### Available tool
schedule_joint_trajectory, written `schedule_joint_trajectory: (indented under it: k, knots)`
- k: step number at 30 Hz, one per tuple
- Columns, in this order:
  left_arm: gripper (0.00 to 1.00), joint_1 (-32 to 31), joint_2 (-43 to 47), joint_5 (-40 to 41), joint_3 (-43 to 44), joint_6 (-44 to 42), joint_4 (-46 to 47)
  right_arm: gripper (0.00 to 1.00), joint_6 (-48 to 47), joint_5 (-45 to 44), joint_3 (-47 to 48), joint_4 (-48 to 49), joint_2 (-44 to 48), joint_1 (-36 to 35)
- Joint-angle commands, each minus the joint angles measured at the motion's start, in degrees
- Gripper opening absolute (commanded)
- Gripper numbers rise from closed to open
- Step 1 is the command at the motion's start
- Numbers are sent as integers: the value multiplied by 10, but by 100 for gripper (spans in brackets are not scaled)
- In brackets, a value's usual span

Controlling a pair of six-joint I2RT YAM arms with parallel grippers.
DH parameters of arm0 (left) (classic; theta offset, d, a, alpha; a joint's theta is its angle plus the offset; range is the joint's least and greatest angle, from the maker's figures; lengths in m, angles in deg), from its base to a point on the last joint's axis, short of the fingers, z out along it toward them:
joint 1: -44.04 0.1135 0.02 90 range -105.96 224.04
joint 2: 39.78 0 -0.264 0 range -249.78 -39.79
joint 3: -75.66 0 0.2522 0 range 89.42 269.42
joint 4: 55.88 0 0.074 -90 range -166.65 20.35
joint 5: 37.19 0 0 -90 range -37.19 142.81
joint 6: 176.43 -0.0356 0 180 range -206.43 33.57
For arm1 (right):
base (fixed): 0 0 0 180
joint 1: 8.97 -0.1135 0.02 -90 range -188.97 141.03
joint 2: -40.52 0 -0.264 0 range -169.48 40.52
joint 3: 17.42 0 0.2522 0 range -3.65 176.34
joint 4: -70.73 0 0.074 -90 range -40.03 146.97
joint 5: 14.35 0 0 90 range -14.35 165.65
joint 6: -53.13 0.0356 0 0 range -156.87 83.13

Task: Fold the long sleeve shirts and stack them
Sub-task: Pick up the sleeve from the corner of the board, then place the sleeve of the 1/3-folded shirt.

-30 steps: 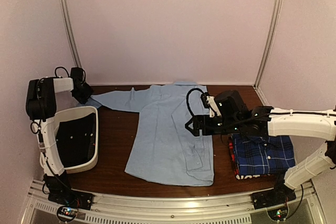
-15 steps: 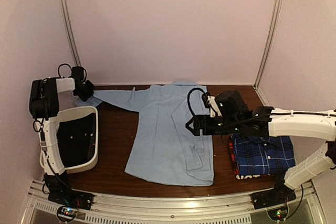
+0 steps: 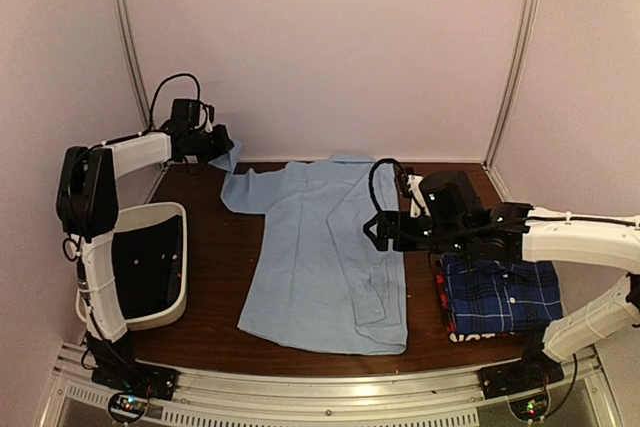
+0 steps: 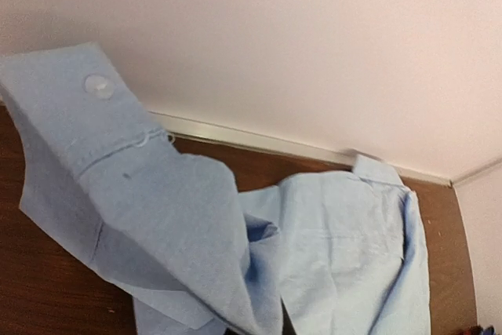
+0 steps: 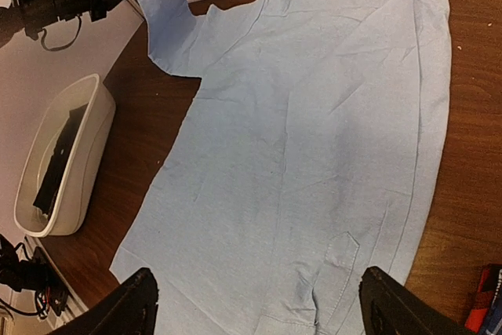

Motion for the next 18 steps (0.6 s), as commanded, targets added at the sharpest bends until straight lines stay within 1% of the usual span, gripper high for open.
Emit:
schedule_joint_trajectory:
  k: [1, 6, 8, 10, 13, 17, 18]
  knots:
    - [0, -93, 42, -50, -44, -84, 24, 90, 3, -69, -11, -6, 36, 2]
    - [0, -181, 49, -79, -98, -107, 30, 91, 1, -98, -21, -5, 49, 3]
    - [0, -225, 39, -90, -110, -119, 31, 91, 0, -103, -21, -5, 46, 3]
    - [0, -254, 26, -97, -116, -126, 28, 91, -2, -106, -25, 0, 43, 4]
    - [0, -280, 2, -112, -116, -132, 23, 91, -1, -105, -30, 12, 40, 4]
    - [1, -295, -22, -114, -86, -152, -15, 92, -2, -103, -33, 15, 35, 6]
    - [7, -297, -23, -109, -78, -156, -27, 92, -3, -101, -34, 15, 34, 6]
